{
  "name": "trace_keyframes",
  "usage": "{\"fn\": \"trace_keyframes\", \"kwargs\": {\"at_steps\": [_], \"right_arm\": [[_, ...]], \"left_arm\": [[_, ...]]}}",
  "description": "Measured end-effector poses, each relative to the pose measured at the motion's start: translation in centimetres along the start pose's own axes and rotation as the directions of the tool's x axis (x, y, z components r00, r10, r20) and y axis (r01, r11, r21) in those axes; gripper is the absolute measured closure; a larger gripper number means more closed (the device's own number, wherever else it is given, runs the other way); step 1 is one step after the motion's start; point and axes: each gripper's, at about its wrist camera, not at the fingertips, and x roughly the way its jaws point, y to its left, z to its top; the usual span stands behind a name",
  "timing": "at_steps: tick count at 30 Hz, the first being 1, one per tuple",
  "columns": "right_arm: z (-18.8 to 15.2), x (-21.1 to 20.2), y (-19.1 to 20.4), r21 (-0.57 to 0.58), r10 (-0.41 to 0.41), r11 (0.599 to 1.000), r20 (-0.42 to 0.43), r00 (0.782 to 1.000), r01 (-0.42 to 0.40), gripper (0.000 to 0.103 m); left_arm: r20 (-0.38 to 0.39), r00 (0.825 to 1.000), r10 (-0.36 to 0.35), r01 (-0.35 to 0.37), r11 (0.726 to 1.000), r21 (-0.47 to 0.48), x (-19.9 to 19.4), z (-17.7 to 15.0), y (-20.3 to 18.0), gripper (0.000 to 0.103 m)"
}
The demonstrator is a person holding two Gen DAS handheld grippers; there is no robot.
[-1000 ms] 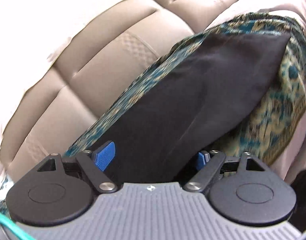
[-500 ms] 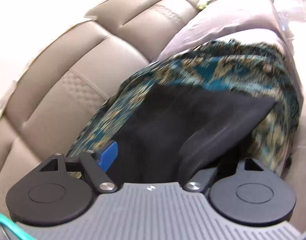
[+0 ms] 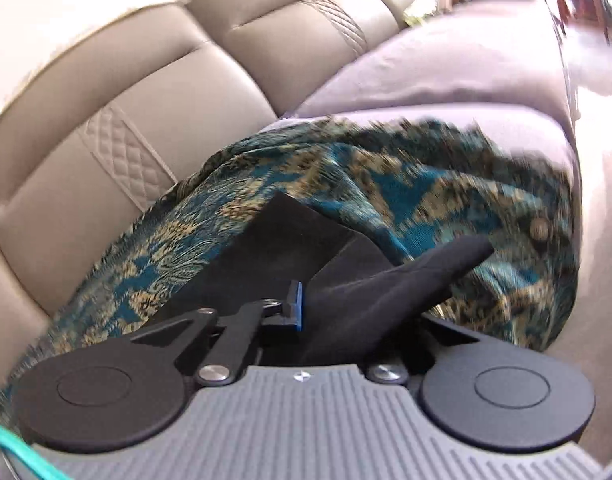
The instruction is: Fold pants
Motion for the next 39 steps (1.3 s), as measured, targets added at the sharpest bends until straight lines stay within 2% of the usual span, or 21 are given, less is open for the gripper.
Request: {"fn": "trace_keyframes", "kwargs": {"at_steps": [3, 5, 6, 8, 10, 13, 15, 17, 20, 29, 32, 35, 37, 39], "right_arm": [[-0.6, -1.4, 5.2, -0.172, -0.008, 0.985, 0.030, 1.000, 0.013, 0.096], [-2.3, -2.5, 10.1, -0.327, 0.017, 0.945, 0.041, 0.999, -0.002, 0.096], [-3.8, -3.0, 12.9, -0.414, 0.036, 0.910, 0.043, 0.998, -0.015, 0.096], [-7.9, -4.5, 18.4, -0.582, 0.103, 0.810, 0.015, 0.995, -0.075, 0.097], [-13.4, -6.5, 23.4, -0.717, 0.191, 0.674, -0.063, 0.980, -0.178, 0.097], [-21.6, -10.1, 28.2, -0.823, 0.291, 0.466, -0.203, 0.935, -0.324, 0.097], [-26.2, -12.5, 30.0, -0.868, 0.326, 0.348, -0.241, 0.914, -0.353, 0.097], [-29.7, -14.6, 30.8, -0.890, 0.362, 0.263, -0.267, 0.893, -0.372, 0.097], [-32.7, -17.0, 31.2, -0.922, 0.395, 0.175, -0.256, 0.882, -0.346, 0.096], [-34.4, -18.3, 30.7, -0.936, 0.409, 0.146, -0.237, 0.881, -0.320, 0.091], [-34.4, -18.5, 30.6, -0.927, 0.419, 0.179, -0.230, 0.878, -0.329, 0.091], [-34.4, -18.7, 30.5, -0.910, 0.433, 0.231, -0.219, 0.874, -0.343, 0.092], [-34.6, -18.6, 30.5, -0.905, 0.438, 0.247, -0.215, 0.873, -0.347, 0.091], [-35.2, -18.6, 30.6, -0.911, 0.441, 0.246, -0.198, 0.875, -0.331, 0.087]], "left_arm": [[-0.009, 1.000, 0.004, -0.004, 0.999, -0.036, 0.4, -0.4, 1.1, 0.065], [-0.015, 1.000, -0.003, 0.002, 0.998, -0.063, 0.6, -0.8, 1.7, 0.066], [-0.016, 1.000, -0.009, 0.007, 0.997, -0.073, 0.6, -1.1, 1.9, 0.066], [-0.013, 1.000, -0.022, 0.020, 0.996, -0.084, 0.6, -1.5, 2.2, 0.066], [-0.009, 1.000, -0.029, 0.028, 0.996, -0.089, 0.6, -1.9, 2.3, 0.066], [-0.004, 0.999, -0.037, 0.037, 0.995, -0.093, 0.6, -2.3, 2.6, 0.066], [0.000, 0.999, -0.043, 0.042, 0.994, -0.099, 0.6, -2.7, 2.9, 0.066], [0.004, 0.999, -0.051, 0.051, 0.993, -0.105, 0.7, -3.1, 3.2, 0.066], [0.024, 0.998, -0.057, 0.060, 0.992, -0.108, 0.9, -3.5, 3.5, 0.066], [0.078, 0.994, -0.074, 0.080, 0.994, -0.077, 0.8, -4.4, 3.3, 0.061], [0.091, 0.993, -0.072, 0.080, 0.992, -0.098, 0.5, -4.3, 3.4, 0.059], [0.104, 0.993, -0.052, 0.064, 0.991, -0.120, 0.3, -4.3, 3.7, 0.057], [0.108, 0.993, -0.036, 0.050, 0.990, -0.130, 0.2, -4.3, 3.9, 0.055], [0.106, 0.994, -0.025, 0.039, 0.990, -0.138, 0.2, -4.4, 4.2, 0.054]]}}
